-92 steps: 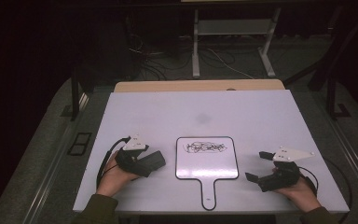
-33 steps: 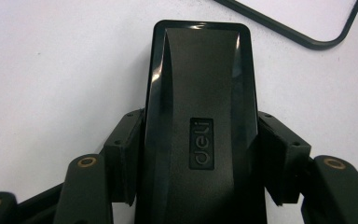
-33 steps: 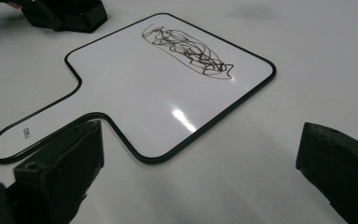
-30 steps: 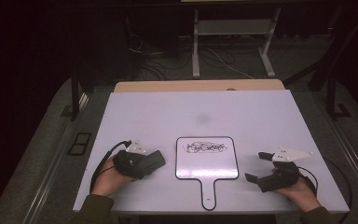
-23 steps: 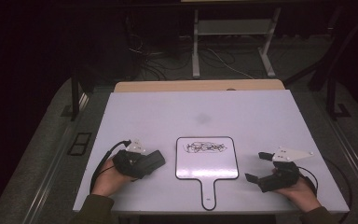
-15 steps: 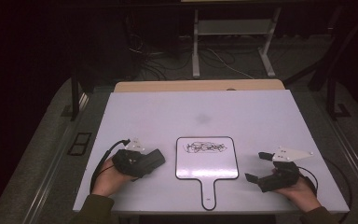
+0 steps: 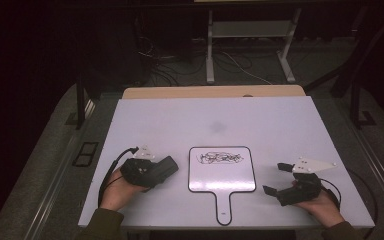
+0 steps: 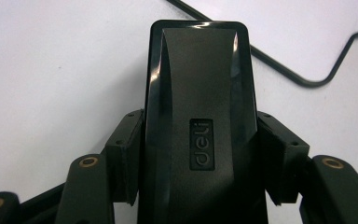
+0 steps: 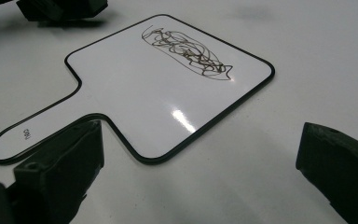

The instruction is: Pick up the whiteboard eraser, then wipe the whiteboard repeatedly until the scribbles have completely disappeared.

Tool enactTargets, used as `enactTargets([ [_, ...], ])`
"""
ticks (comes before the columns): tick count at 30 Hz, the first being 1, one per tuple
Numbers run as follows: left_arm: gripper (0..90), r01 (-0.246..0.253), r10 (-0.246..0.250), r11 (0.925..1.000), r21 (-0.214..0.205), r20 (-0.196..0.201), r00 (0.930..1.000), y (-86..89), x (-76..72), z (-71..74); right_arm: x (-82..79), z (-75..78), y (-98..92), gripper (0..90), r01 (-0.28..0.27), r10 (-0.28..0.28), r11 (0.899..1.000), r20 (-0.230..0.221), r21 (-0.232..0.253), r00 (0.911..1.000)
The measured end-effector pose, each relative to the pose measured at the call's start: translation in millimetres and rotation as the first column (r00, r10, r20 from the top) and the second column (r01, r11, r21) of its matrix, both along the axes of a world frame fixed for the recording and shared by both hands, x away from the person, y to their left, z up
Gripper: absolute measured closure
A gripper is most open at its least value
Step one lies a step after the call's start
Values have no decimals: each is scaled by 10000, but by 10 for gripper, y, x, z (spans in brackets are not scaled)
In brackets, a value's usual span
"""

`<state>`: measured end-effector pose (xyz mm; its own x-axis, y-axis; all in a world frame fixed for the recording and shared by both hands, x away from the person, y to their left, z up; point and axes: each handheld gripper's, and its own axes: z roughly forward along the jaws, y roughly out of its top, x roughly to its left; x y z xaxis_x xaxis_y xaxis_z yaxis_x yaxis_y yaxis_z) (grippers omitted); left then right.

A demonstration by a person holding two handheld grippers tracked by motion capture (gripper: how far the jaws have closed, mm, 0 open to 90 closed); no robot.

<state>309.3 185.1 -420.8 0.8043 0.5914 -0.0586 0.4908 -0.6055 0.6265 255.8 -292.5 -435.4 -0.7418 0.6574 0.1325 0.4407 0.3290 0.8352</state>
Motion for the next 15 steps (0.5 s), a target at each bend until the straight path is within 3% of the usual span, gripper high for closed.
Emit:
enactTargets([
  [15, 389, -135, 143, 9986, -518, 151, 9998, -81, 21, 94, 11, 3, -8, 0, 39, -39, 10000, 31, 90, 10000],
])
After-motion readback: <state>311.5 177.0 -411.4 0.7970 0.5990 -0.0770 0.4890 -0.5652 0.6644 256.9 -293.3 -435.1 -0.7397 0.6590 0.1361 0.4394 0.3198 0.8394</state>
